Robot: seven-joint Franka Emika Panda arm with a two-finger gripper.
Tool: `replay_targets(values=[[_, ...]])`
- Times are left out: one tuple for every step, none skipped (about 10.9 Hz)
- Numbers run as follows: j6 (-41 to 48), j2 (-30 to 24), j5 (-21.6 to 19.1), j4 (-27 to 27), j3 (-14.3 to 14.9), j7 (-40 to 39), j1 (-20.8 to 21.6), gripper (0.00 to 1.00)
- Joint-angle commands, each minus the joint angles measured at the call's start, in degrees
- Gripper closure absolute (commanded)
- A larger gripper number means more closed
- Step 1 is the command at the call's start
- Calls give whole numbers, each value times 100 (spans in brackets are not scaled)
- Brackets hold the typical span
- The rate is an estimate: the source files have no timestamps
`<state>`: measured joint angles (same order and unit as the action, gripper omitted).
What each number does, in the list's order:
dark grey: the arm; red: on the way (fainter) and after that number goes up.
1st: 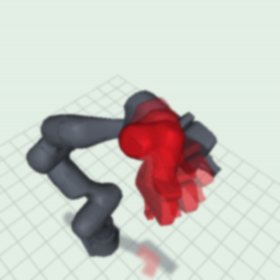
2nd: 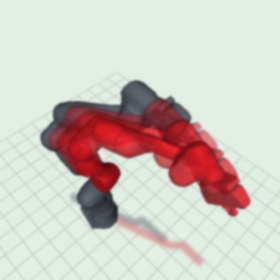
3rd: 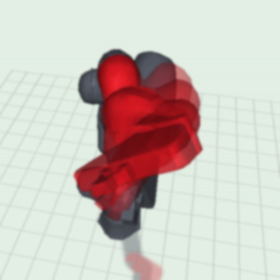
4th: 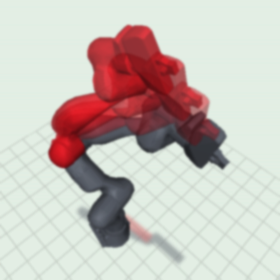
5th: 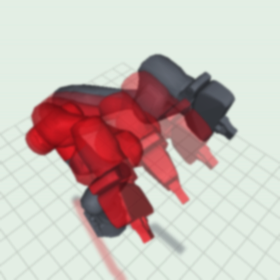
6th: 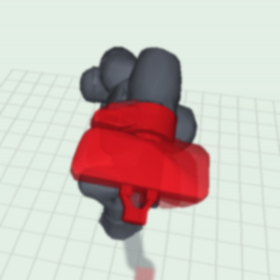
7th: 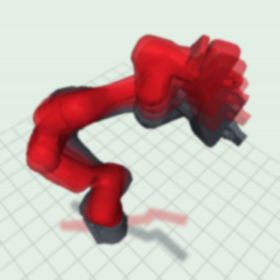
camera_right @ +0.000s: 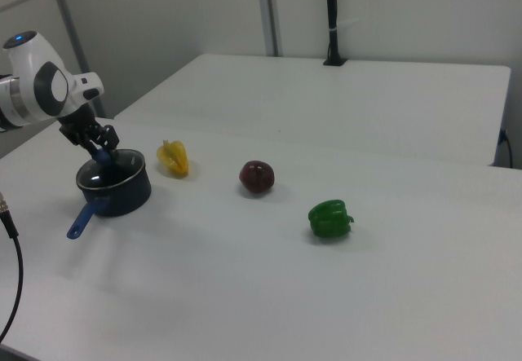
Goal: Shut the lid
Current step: 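Lower the lid onto the saucepan rim and open the gripper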
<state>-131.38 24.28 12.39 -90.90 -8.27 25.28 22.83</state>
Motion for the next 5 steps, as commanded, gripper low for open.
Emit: replay_targets(values=[[-37,50,97,55,44,118,47,49],[-28,50,97,47,44,126,55,47],[-10,42,88,47,36,144,55,25],[7,42,97,47,44,179,64,0],[16,24,97,55,44,179,64,0]])
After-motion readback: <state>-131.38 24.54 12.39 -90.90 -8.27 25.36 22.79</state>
